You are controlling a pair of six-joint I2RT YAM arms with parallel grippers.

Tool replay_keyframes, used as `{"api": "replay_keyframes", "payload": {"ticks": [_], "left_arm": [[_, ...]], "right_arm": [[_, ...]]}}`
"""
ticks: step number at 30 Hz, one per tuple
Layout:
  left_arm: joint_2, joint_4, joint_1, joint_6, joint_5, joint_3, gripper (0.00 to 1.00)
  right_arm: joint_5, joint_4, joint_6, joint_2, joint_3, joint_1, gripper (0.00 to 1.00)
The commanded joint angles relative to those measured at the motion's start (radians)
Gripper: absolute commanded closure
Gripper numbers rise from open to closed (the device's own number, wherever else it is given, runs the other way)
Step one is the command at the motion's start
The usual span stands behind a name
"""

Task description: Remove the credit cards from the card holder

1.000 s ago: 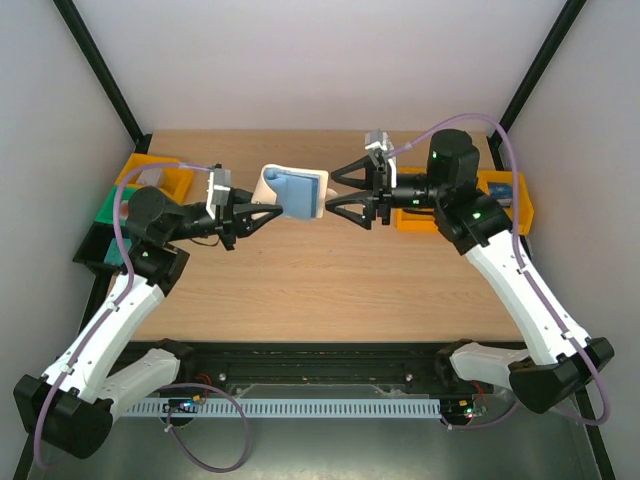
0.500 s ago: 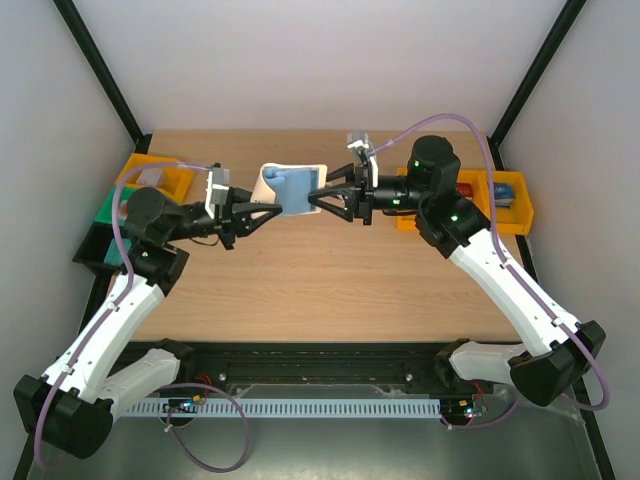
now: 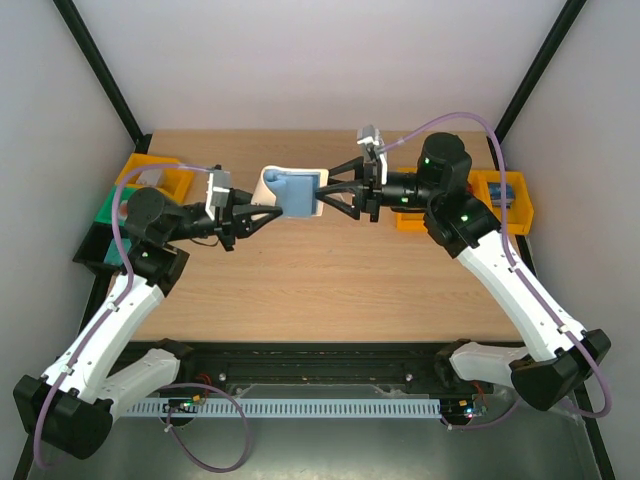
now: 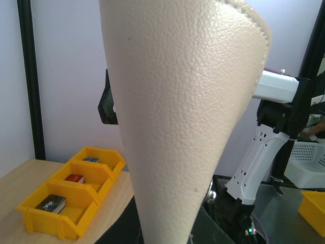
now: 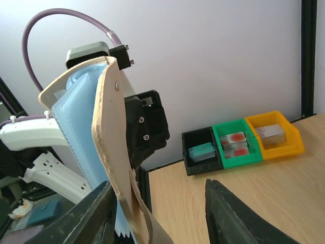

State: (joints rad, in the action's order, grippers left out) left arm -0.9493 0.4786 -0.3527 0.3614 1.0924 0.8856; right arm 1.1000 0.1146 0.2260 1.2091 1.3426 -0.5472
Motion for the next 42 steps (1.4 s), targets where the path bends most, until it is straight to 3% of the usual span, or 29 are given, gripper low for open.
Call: {"api": "replay_keyframes", "payload": {"ticks": [1, 7, 9, 15, 17, 18, 20, 21, 22, 26, 30, 35, 42], "left_arm": [[0.018, -0.001, 0.003, -0.041, 0.026, 0.022, 0.98], [0.014, -0.04, -0.003, -0.067, 0.023, 0.035, 0.98], [0.013, -0.042, -0.007, -0.071, 0.026, 0.033, 0.98], [0.013, -0.083, -0.012, -0.085, 0.005, 0.032, 0.98], [0.021, -0.123, -0.009, -0.078, -0.078, 0.032, 0.96], [0.026, -0.146, -0.005, -0.07, -0.143, 0.029, 0.81], [0.045, -0.192, 0.002, -0.05, -0.308, 0.011, 0.23], [0.052, -0.216, 0.003, -0.048, -0.392, 0.0, 0.05], [0.059, -0.242, 0.003, -0.052, -0.48, -0.009, 0.01], [0.063, -0.361, 0.003, -0.105, -0.748, -0.029, 0.01], [0.055, -0.403, 0.003, -0.136, -0.767, -0.032, 0.0], [0.041, -0.393, 0.001, -0.1, -0.715, -0.053, 0.01], [0.002, -0.367, -0.046, -0.047, -0.666, -0.07, 0.01]], "right_arm": [[-0.012, -0.036, 0.038, -0.008, 0.031, 0.002, 0.53], [-0.05, -0.038, 0.064, 0.006, 0.032, -0.021, 0.53], [-0.063, -0.031, 0.058, 0.02, 0.037, -0.044, 0.59], [-0.037, -0.098, 0.11, 0.042, 0.041, -0.077, 0.97], [-0.046, -0.09, 0.105, 0.036, 0.046, -0.076, 0.98], [-0.069, -0.07, 0.1, 0.033, 0.047, -0.072, 0.98], [-0.161, -0.004, 0.093, 0.035, 0.056, -0.062, 0.98], [-0.239, 0.056, 0.081, 0.045, 0.071, -0.059, 0.98], [-0.334, 0.125, 0.067, 0.06, 0.091, -0.059, 0.98], [-0.838, 0.526, 0.042, 0.18, 0.291, -0.09, 0.98], [-1.175, 0.796, 0.037, 0.324, 0.467, -0.16, 0.98], [-1.207, 0.864, 0.03, 0.408, 0.556, -0.2, 0.98], [-0.932, 0.787, 0.007, 0.425, 0.56, -0.222, 0.98]]}}
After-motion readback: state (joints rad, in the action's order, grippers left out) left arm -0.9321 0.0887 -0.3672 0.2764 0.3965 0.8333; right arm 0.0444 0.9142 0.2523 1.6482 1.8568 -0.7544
